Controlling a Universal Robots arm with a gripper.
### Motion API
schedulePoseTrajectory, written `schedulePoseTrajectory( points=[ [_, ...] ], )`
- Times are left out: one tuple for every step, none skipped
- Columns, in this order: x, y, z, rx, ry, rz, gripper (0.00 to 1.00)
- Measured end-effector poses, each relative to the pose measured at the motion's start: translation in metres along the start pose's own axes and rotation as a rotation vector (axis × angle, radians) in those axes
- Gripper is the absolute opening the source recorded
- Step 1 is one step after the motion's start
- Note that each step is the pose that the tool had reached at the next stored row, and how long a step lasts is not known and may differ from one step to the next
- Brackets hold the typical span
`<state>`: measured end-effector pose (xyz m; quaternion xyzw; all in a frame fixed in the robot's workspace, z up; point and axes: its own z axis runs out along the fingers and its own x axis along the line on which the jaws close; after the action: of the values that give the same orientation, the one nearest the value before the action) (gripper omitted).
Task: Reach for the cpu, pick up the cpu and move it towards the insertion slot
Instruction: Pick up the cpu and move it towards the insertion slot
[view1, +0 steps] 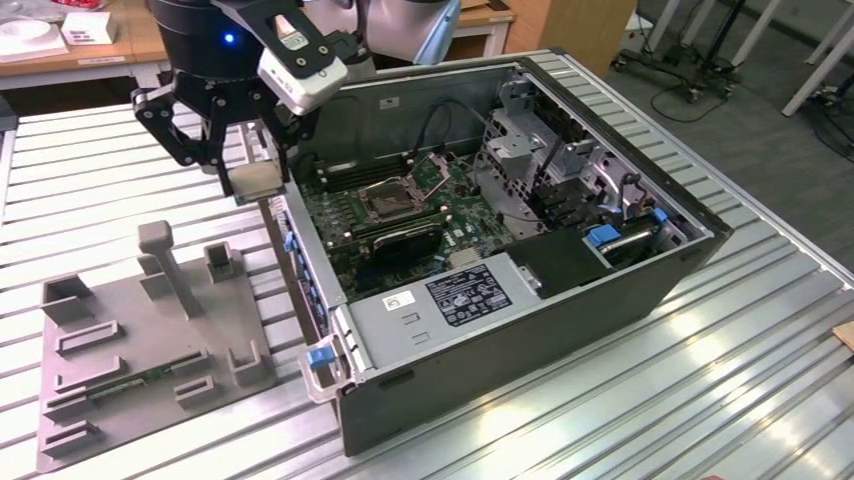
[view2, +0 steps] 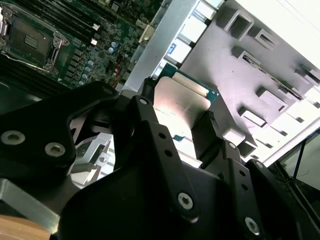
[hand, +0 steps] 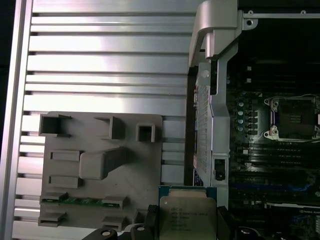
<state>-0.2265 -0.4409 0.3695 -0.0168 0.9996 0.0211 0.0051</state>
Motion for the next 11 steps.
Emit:
schedulePoseTrajectory(
  points=[
    [-0.0007, 0.0, 0.0, 0.0, 0.0001, 0.0, 0.54],
    [-0.0014, 0.0, 0.0, 0.0, 0.0, 0.0, 0.54],
    [-0.0021, -0.0001, 0.0, 0.0, 0.0, 0.0, 0.54],
    [-0.0028, -0.0001, 0.0001, -0.0001, 0.0, 0.0, 0.54],
    [-0.0036, -0.0001, 0.0001, 0.0, 0.0, 0.0, 0.54],
    [-0.0044, -0.0001, 0.0001, -0.0001, -0.0001, 0.0, 0.54],
    [-0.0052, -0.0002, 0.0001, -0.0001, -0.0001, 0.0, 0.54],
    [-0.0059, -0.0002, 0.0001, 0.0, 0.0, 0.0, 0.54],
    [-0.0067, -0.0002, 0.0001, 0.0, 0.0, 0.0, 0.54],
    [-0.0074, -0.0003, 0.0001, 0.0, 0.0, 0.0, 0.54],
    [-0.0082, -0.0003, 0.0001, 0.0, 0.0, 0.0, 0.54]
  ],
)
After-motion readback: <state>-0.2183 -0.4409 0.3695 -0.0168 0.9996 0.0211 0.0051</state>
